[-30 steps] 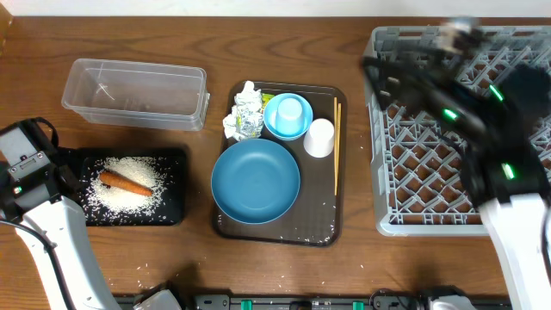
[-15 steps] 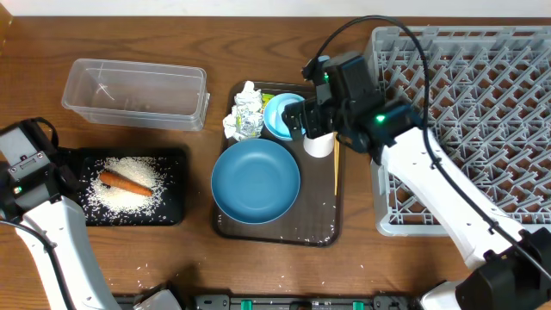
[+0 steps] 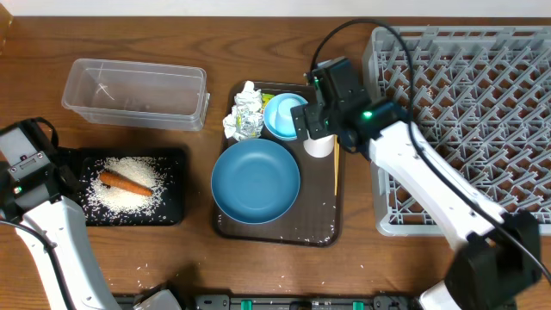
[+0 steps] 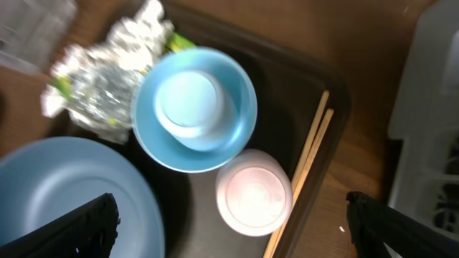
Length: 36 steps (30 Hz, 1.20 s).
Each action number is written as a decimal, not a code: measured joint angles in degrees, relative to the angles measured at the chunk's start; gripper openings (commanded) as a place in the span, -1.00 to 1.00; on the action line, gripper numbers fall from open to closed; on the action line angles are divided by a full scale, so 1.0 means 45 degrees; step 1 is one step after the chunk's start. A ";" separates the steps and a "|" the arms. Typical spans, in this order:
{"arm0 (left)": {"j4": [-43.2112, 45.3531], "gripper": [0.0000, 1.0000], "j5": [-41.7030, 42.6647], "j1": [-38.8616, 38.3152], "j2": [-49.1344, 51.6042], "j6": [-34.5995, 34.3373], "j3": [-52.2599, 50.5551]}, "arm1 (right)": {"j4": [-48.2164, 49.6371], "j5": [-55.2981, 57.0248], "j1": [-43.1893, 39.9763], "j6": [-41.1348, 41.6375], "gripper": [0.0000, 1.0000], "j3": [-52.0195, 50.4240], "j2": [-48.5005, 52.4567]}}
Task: Sort waste into correct bins and load items into the dishwasher rack
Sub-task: 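Grasp the pink cup with the right gripper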
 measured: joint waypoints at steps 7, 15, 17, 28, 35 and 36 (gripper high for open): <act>0.0000 0.93 0.0000 0.0000 0.0000 -0.0005 0.0000 | -0.0248 0.0024 0.0000 0.0000 0.99 -0.0005 0.1462; 0.0000 0.93 0.0000 0.0000 0.0000 0.0000 0.0000 | -0.0291 0.0423 0.0000 -0.0005 0.99 -0.0005 0.1685; 0.0000 0.93 0.0000 0.0000 0.0000 -0.0005 0.0000 | -0.0282 0.0612 0.0000 -0.0005 0.98 -0.0005 0.1685; 0.0000 0.94 0.0000 0.0000 0.0000 -0.0005 0.0000 | -0.0243 0.0743 0.0000 -0.0005 0.98 -0.0005 0.1792; 0.0000 0.94 0.0000 0.0000 0.0000 0.0000 0.0000 | -0.0155 0.0364 0.0000 -0.0005 0.98 -0.0005 0.2608; 0.0000 0.94 0.0000 0.0000 0.0000 0.0000 0.0000 | -0.0155 0.0316 0.0000 -0.0005 0.98 -0.0005 0.2637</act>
